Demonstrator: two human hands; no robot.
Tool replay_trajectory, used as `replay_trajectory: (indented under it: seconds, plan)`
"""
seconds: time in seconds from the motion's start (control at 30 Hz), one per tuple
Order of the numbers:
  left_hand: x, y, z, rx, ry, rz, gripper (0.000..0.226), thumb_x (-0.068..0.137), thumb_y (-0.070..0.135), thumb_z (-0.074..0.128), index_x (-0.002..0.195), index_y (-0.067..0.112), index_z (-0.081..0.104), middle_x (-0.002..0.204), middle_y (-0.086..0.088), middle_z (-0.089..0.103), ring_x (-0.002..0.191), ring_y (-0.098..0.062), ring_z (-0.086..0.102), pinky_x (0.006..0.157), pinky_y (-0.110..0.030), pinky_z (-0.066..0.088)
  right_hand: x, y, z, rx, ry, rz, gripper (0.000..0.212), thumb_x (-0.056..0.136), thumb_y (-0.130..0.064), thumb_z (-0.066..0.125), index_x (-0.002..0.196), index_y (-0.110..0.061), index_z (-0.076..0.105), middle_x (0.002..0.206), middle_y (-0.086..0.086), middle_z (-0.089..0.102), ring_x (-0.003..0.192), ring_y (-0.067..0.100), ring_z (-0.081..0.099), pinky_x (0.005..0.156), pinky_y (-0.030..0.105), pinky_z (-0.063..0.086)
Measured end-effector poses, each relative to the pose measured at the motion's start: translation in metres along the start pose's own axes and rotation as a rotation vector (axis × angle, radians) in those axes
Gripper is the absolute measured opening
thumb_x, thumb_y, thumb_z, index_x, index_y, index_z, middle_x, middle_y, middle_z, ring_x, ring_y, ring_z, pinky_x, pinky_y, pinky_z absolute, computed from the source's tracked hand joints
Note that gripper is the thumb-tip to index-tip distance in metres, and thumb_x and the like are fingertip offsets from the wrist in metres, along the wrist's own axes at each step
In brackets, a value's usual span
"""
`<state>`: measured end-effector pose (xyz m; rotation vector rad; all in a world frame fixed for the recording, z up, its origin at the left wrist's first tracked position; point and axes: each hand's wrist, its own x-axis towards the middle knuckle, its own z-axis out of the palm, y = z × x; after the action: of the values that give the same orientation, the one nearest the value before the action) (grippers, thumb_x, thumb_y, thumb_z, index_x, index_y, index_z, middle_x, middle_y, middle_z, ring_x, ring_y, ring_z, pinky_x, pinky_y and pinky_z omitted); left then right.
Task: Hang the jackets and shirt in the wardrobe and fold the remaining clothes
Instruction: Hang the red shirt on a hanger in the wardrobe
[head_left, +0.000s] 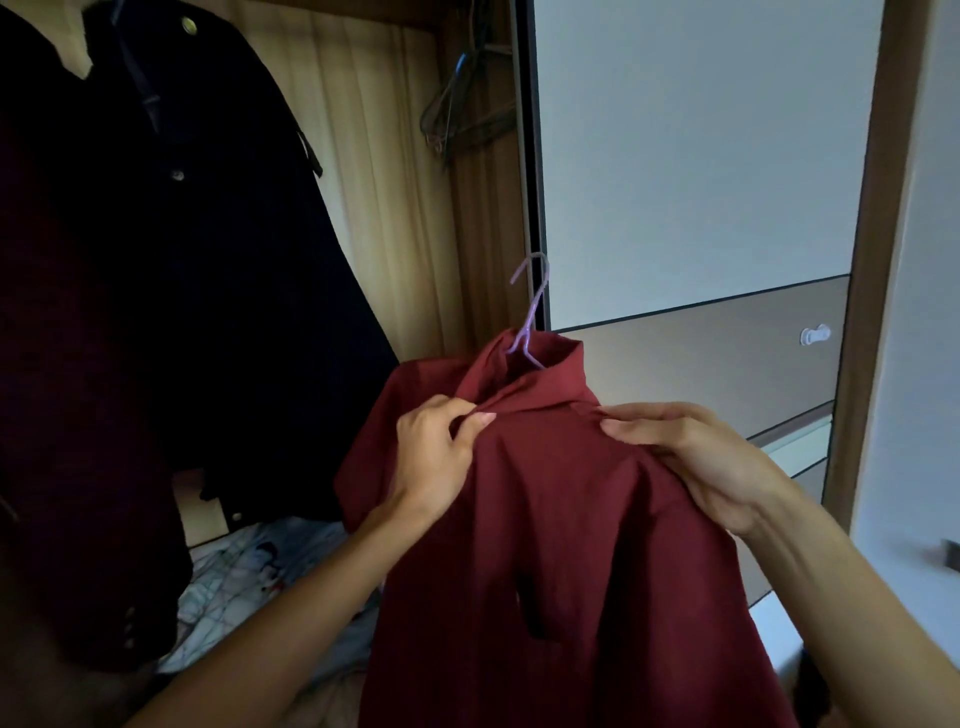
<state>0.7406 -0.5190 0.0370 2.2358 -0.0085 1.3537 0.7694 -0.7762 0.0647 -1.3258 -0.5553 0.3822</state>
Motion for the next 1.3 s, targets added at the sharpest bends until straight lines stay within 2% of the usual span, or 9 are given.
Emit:
replay_trajectory:
  seconds: [0.13,0.23,0.33,0.53,0.73,0.9,1.07,1.17,1.3]
  plan:
    - [0.015,0.019,0.006,-0.051,0.033,-0.007,0.012,0.087,0.027,0.074,0.087,0.016,0.078,0.077,0.008,0.072,0.069,-0.002,0.062,0.071,-0.021,0.047,-0.012,-0.003,-0.020,0.033,-0.073,-0.101,0.045,0.080,0.012,0.061,0.123,0.001,0.065,0.122,0.020,0.068,0.113,0.032,0.065,0.095,0.028,0.054]
    - [0.022,0.030,0.010,-0.056,0.046,-0.041,0.016,0.086,0.036,0.074,0.080,0.022,0.076,0.060,0.013,0.063,0.058,0.003,0.056,0.058,-0.018,0.042,-0.027,-0.007,-0.033,0.061,0.006,-0.165,0.054,0.079,0.013,0.059,0.129,-0.009,0.062,0.123,0.016,0.069,0.111,0.031,0.067,0.095,0.031,0.052]
    - [0.015,0.040,0.020,-0.014,-0.053,-0.016,0.022,0.088,0.044,0.070,0.078,0.025,0.072,0.056,0.010,0.059,0.051,-0.003,0.052,0.051,-0.022,0.039,-0.041,-0.012,-0.040,0.106,0.069,-0.176,0.050,0.084,0.011,0.056,0.127,-0.014,0.064,0.115,0.013,0.073,0.105,0.028,0.070,0.088,0.028,0.056]
    - [0.018,0.030,0.031,0.042,-0.019,-0.067,0.022,0.090,0.046,0.067,0.082,0.026,0.068,0.064,0.009,0.064,0.060,-0.008,0.059,0.059,-0.031,0.049,-0.026,-0.023,-0.019,0.041,0.087,-0.192,0.037,0.093,-0.003,0.057,0.127,-0.017,0.064,0.114,0.010,0.074,0.103,0.025,0.071,0.091,0.029,0.055]
    - [0.047,0.018,0.011,0.089,0.054,-0.070,0.028,0.091,0.037,0.069,0.113,0.022,0.062,0.073,0.004,0.062,0.070,-0.015,0.061,0.069,-0.032,0.051,0.019,-0.059,0.019,0.033,0.126,-0.308,0.041,0.088,-0.017,0.072,0.128,-0.022,0.062,0.100,0.005,0.077,0.091,0.019,0.074,0.081,0.028,0.058]
    - [0.077,0.017,-0.011,0.058,0.058,-0.073,0.047,0.094,0.021,0.066,0.136,0.013,0.047,0.076,0.009,0.061,0.065,-0.004,0.056,0.066,-0.016,0.040,0.062,-0.082,0.060,0.038,0.100,-0.435,0.037,0.092,-0.011,0.068,0.128,-0.016,0.064,0.097,0.012,0.076,0.081,0.017,0.073,0.076,0.025,0.060]
    - [0.119,0.010,-0.031,-0.010,0.033,-0.212,0.064,0.101,0.035,0.053,0.153,0.017,0.022,0.094,0.005,0.065,0.075,-0.005,0.059,0.062,-0.006,0.041,0.119,-0.094,0.102,-0.061,0.117,-0.517,0.042,0.094,-0.009,0.063,0.136,-0.014,0.057,0.106,0.010,0.073,0.095,0.019,0.072,0.090,0.031,0.057]
    - [0.150,0.001,-0.039,-0.027,0.067,-0.268,0.069,0.101,0.042,0.050,0.156,0.017,0.017,0.104,0.007,0.065,0.097,-0.013,0.062,0.086,-0.027,0.045,0.155,-0.107,0.123,-0.074,0.141,-0.551,0.048,0.095,-0.009,0.063,0.141,-0.010,0.051,0.106,0.008,0.071,0.096,0.017,0.070,0.094,0.034,0.056]
    - [0.187,-0.026,-0.048,-0.002,0.084,-0.274,0.074,0.098,0.032,0.055,0.156,0.015,0.012,0.086,0.006,0.067,0.085,-0.021,0.068,0.087,-0.041,0.056,0.199,-0.125,0.146,-0.042,0.138,-0.568,0.043,0.096,-0.005,0.060,0.138,-0.008,0.054,0.094,-0.008,0.064,0.081,0.004,0.065,0.075,0.016,0.055]
